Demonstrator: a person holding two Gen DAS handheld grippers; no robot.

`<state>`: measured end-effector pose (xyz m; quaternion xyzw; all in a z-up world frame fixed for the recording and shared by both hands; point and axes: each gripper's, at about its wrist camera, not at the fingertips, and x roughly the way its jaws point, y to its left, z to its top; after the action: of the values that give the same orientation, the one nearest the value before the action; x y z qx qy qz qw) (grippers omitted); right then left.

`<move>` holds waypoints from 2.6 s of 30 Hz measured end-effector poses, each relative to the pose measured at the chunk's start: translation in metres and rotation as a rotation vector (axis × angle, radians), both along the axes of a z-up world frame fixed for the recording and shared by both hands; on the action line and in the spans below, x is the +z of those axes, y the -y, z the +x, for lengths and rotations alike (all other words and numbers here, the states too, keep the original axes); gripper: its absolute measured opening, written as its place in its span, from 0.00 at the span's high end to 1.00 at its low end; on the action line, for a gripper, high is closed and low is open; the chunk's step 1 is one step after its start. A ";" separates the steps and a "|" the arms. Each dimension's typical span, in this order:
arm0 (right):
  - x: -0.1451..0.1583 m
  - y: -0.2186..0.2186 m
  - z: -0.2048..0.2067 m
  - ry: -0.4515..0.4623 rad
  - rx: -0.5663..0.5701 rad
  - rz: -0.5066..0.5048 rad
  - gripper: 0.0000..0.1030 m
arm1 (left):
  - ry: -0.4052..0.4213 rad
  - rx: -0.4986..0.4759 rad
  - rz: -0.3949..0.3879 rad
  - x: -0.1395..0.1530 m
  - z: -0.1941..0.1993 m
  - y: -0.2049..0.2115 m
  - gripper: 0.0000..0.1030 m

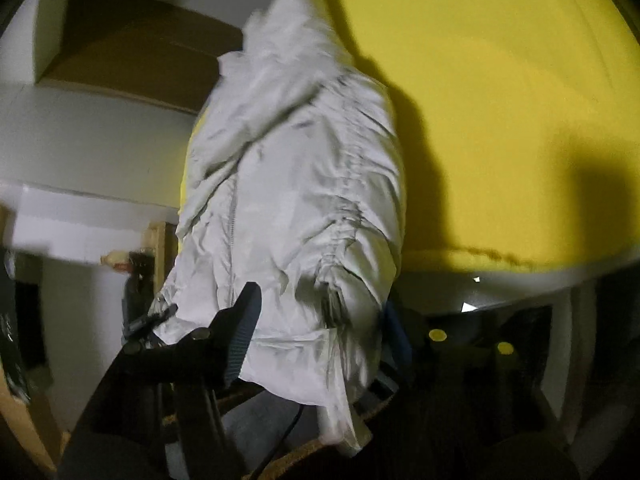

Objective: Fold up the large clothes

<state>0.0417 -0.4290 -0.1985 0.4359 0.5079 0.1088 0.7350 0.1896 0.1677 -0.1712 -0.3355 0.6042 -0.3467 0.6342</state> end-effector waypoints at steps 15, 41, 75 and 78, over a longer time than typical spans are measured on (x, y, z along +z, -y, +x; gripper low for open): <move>0.004 -0.017 0.008 0.057 0.033 -0.023 0.90 | 0.048 -0.008 0.009 0.011 -0.010 0.001 0.93; 0.104 0.049 0.224 0.120 0.006 0.125 0.91 | 0.048 0.083 0.009 0.082 0.236 0.051 0.93; 0.089 0.111 0.369 0.293 -0.175 0.014 0.06 | 0.340 0.285 0.233 0.069 0.389 0.072 0.00; 0.122 0.079 0.347 0.416 -0.090 -0.011 0.06 | 0.427 0.330 0.227 0.094 0.348 0.073 0.00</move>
<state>0.3883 -0.5076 -0.0763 0.4223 0.3260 0.1609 0.8304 0.5377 0.0945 -0.0768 -0.2756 0.4291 -0.2318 0.8284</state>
